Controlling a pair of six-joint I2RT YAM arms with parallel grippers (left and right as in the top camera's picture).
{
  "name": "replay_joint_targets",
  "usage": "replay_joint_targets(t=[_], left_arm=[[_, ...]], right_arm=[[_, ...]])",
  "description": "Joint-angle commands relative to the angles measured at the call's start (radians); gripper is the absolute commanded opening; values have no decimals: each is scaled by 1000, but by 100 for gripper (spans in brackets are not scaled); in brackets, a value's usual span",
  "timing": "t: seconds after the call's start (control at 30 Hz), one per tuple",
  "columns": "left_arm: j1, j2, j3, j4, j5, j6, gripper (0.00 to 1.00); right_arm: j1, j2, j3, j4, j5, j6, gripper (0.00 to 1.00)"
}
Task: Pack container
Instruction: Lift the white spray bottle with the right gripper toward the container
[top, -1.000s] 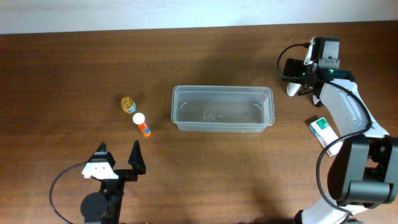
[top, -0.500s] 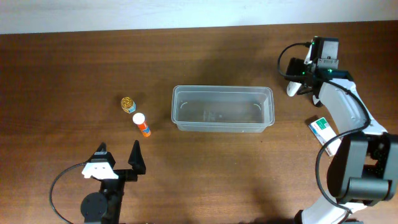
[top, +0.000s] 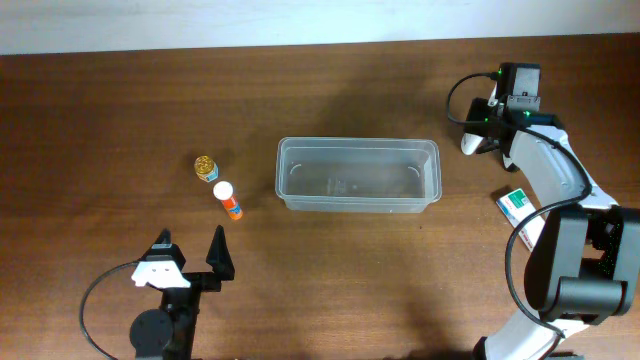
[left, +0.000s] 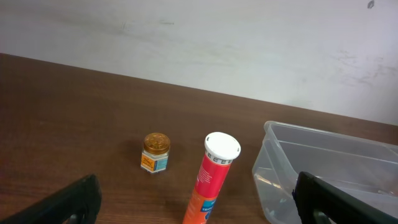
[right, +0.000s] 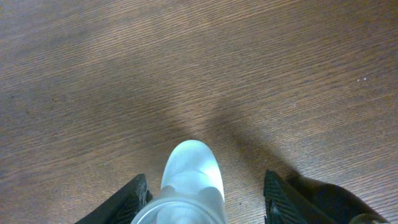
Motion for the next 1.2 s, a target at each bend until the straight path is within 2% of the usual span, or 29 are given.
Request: replay_joint_targets(t=[0.0, 0.4, 0.93, 1.17], left_arm=[[5, -8, -4, -3, 11, 16, 99], [5, -8, -4, -3, 11, 16, 99], [5, -8, -4, -3, 11, 16, 99], [5, -8, -4, -3, 11, 16, 99]], right_arm=[[-5, 5, 21, 4, 27, 7, 45], [-5, 5, 21, 17, 23, 7, 36], [-5, 5, 21, 51, 23, 3, 36], [-5, 5, 21, 52, 23, 3, 30]])
